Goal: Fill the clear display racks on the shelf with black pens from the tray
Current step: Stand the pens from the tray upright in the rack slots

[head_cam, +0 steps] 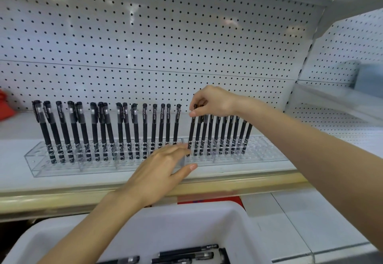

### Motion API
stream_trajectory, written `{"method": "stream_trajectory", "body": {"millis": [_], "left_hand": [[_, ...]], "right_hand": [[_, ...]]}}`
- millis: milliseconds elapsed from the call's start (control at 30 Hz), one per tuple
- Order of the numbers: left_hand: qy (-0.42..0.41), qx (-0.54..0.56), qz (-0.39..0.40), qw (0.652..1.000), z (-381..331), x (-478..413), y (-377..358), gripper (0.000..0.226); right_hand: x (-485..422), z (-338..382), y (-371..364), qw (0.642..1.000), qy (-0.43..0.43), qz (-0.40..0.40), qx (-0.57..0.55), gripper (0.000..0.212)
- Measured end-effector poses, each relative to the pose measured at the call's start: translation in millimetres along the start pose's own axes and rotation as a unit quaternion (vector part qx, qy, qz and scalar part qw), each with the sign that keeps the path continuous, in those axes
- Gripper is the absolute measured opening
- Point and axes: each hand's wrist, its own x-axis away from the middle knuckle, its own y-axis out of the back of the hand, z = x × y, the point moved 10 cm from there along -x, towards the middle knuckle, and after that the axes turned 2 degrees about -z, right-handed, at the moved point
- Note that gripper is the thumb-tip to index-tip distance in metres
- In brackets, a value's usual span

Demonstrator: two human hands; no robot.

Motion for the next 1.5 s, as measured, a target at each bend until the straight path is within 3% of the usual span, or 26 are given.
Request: {"method": "stream_trajectory", "body": {"millis": [133, 300, 433, 600, 733, 1000, 1200, 1500], "left_hand": [[-0.027, -0.023, -0.002, 0.999, -2, 4, 1, 0.070], [-0.040, -0.026, -0.037, 0.998, -6, 39, 13, 0.065], [-0.021, -0.001, -0.013, 1.000, 10, 83, 7, 0.066], [-0.004, -0.004, 0.020, 1.000, 31, 122, -12, 0.064], [0.039, -0.019, 0.035, 0.998, 47, 141, -21, 0.080], [0.038, -0.040, 0.016, 0.998, 56, 158, -31, 0.076], [0.026, -0.081, 0.007, 0.996, 55, 163, -38, 0.070], [0.022, -0.063, -0.005, 0.998, 57, 160, -35, 0.068]], "right_hand": [[18, 14, 15, 0.996, 0.016, -0.029, 0.082, 0.050], [78, 61, 27, 0.988, 0.097, -0.057, 0.101, 0.055], [132, 79, -24, 0.992, 0.114, 0.026, 0.047, 0.053], [176, 77, -144, 0.983, 0.086, 0.162, -0.015, 0.056], [186, 78, -226, 0.970, 0.037, 0.228, -0.074, 0.064], [187, 51, -280, 0.972, -0.030, 0.215, -0.090, 0.053], [183, 48, -285, 0.974, -0.027, 0.213, -0.076, 0.056], [179, 42, -280, 0.975, -0.043, 0.179, -0.122, 0.021]]}}
